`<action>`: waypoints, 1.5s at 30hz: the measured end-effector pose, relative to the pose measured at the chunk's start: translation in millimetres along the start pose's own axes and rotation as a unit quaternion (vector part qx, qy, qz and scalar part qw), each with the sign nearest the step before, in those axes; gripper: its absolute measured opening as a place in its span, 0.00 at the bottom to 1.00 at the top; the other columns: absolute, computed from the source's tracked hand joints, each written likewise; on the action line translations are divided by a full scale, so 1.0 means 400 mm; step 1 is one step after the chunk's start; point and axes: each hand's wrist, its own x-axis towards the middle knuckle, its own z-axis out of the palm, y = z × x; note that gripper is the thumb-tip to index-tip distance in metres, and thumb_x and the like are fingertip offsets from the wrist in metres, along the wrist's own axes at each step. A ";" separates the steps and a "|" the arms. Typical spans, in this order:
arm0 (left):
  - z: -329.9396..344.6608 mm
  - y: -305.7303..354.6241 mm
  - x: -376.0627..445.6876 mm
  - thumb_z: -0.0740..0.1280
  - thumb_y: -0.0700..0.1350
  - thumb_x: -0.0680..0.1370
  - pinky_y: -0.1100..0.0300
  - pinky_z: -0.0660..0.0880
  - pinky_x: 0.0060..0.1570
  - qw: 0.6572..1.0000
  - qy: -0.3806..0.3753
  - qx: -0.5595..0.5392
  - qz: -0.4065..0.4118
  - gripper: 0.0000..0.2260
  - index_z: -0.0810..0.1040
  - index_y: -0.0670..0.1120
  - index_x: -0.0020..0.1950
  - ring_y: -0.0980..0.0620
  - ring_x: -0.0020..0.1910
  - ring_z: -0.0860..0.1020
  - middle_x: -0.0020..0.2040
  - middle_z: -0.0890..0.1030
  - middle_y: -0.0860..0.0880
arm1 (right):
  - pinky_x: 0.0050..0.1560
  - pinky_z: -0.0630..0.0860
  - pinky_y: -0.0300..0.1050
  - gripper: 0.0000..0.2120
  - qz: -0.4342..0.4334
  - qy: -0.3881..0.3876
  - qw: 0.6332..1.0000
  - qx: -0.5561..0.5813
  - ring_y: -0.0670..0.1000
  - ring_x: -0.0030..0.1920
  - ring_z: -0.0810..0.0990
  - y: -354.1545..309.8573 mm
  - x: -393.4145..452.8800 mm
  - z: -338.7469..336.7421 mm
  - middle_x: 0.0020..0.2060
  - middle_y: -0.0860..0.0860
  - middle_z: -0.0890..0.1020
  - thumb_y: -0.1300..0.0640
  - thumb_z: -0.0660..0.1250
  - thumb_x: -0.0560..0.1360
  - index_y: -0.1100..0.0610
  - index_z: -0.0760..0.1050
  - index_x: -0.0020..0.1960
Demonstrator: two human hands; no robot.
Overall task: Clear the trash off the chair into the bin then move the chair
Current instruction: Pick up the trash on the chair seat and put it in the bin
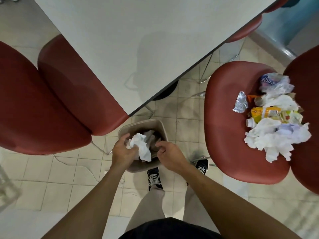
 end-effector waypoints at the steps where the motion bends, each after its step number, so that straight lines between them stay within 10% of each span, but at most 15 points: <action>1: 0.012 0.002 0.001 0.76 0.40 0.67 0.61 0.72 0.55 1.000 -0.004 -0.006 -0.002 0.26 0.75 0.51 0.64 0.51 0.56 0.78 0.58 0.80 0.49 | 0.45 0.78 0.46 0.13 0.001 0.001 1.000 0.003 0.54 0.43 0.80 0.012 0.000 -0.011 0.42 0.51 0.81 0.61 0.59 0.75 0.55 0.78 0.55; 10: 0.171 0.100 -0.019 0.75 0.42 0.70 0.55 0.75 0.54 0.993 -0.057 0.085 0.053 0.20 0.77 0.53 0.60 0.52 0.52 0.76 0.56 0.78 0.51 | 0.46 0.75 0.40 0.13 0.065 0.062 0.993 0.071 0.48 0.42 0.78 0.184 -0.028 -0.193 0.45 0.50 0.82 0.60 0.60 0.76 0.53 0.77 0.58; 15: 0.346 0.203 -0.055 0.72 0.40 0.73 0.65 0.70 0.38 0.982 -0.102 0.132 0.090 0.16 0.77 0.51 0.59 0.53 0.48 0.75 0.54 0.77 0.51 | 0.49 0.79 0.44 0.14 0.110 0.127 0.979 0.114 0.50 0.40 0.80 0.331 -0.075 -0.356 0.41 0.52 0.84 0.60 0.60 0.75 0.55 0.78 0.58; 20: 0.555 0.292 -0.098 0.73 0.41 0.73 0.58 0.75 0.49 0.966 -0.157 0.155 0.134 0.17 0.77 0.50 0.59 0.52 0.50 0.76 0.55 0.76 0.50 | 0.50 0.71 0.38 0.16 0.161 0.197 0.959 0.127 0.49 0.50 0.78 0.503 -0.113 -0.507 0.50 0.48 0.80 0.61 0.61 0.74 0.53 0.77 0.59; 28: 0.921 0.431 -0.176 0.74 0.43 0.71 0.57 0.77 0.50 0.937 -0.233 0.204 0.162 0.16 0.78 0.54 0.56 0.52 0.46 0.79 0.50 0.77 0.52 | 0.60 0.73 0.52 0.32 0.303 0.409 0.855 0.102 0.61 0.60 0.71 0.765 -0.133 -0.702 0.66 0.59 0.62 0.56 0.68 0.72 0.51 0.62 0.73; 33: 1.067 0.482 -0.198 0.73 0.45 0.73 0.66 0.72 0.45 0.921 -0.262 0.234 0.169 0.14 0.78 0.54 0.57 0.55 0.46 0.79 0.48 0.77 0.54 | 0.59 0.71 0.54 0.34 0.369 0.357 0.852 0.097 0.61 0.62 0.70 0.891 -0.093 -0.766 0.66 0.59 0.65 0.54 0.69 0.73 0.49 0.59 0.75; 40: 1.142 0.504 -0.190 0.71 0.49 0.74 0.58 0.77 0.51 0.923 -0.274 0.238 0.127 0.10 0.78 0.56 0.54 0.52 0.50 0.79 0.50 0.79 0.52 | 0.56 0.73 0.50 0.12 0.347 0.353 0.854 0.158 0.60 0.56 0.77 0.930 -0.038 -0.765 0.53 0.54 0.82 0.56 0.63 0.72 0.51 0.81 0.52; 45: 1.154 0.521 -0.210 0.65 0.54 0.78 0.51 0.76 0.58 0.941 -0.309 0.138 0.029 0.09 0.76 0.56 0.57 0.56 0.52 0.77 0.55 0.80 0.55 | 0.40 0.71 0.42 0.04 0.185 0.298 0.877 0.329 0.48 0.38 0.76 0.826 -0.051 -0.737 0.34 0.48 0.78 0.58 0.65 0.71 0.55 0.76 0.38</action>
